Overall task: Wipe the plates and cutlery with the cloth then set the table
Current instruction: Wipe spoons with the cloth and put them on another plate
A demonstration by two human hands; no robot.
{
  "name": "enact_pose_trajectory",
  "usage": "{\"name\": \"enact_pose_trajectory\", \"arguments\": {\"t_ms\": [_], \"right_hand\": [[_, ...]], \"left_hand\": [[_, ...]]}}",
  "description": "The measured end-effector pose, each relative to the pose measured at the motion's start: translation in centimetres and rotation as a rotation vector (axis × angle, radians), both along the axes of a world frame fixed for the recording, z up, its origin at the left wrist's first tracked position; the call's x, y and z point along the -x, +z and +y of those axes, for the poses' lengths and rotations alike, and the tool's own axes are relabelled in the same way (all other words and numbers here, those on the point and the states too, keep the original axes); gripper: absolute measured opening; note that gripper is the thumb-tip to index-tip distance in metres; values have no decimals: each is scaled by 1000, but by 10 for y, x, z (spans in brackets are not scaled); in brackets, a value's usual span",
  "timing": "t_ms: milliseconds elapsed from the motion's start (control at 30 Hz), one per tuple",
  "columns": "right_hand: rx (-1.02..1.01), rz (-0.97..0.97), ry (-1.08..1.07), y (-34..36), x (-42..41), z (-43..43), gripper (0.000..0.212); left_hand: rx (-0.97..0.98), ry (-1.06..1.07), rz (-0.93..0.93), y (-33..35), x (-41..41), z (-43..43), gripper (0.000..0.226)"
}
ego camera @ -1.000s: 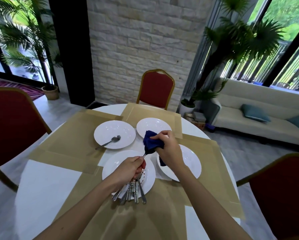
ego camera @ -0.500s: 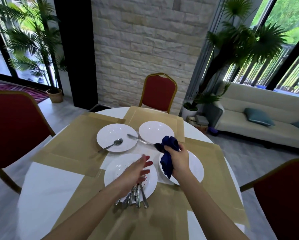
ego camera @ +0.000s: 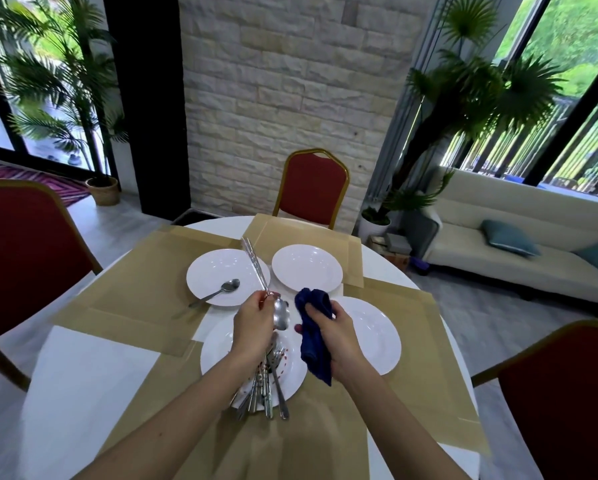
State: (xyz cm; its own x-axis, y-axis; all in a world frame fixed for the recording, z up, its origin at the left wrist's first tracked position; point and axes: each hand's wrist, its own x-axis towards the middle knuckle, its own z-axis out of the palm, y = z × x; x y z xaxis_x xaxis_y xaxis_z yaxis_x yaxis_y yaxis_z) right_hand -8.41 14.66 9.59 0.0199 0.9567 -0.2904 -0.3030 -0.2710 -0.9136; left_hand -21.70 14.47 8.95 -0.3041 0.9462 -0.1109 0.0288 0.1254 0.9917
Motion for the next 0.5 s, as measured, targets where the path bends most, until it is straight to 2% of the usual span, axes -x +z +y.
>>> {"name": "enact_pose_trajectory", "arguments": {"t_ms": [67, 133, 167, 233, 300, 333, 433, 500], "right_hand": [[-61, -78, -102, 1, -8, 5, 22], [-240, -320, -164, 7, -16, 14, 11], [-368, -455, -143, 11, -19, 17, 8], [-600, -703, 7, 12, -21, 24, 15], [-741, -944, 139, 5, -21, 28, 25], [-761, -1012, 126, 2, -22, 31, 27], [-627, -938, -86, 10, -32, 41, 23], [-628, -961, -92, 12, -34, 41, 22]], "left_hand": [[19, -84, 136, -4, 11, -1, 19], [23, -254, 226, -7, 16, -4, 18], [26, -321, 275, -5, 15, -7, 18], [2, -394, 405, -1, 7, -13, 18], [-44, -428, 523, -1, -1, -17, 18], [-64, -437, 536, -1, -5, -20, 18], [-91, -455, 541, -5, -9, -27, 21], [-96, -462, 531, -7, -10, -30, 22]]}}
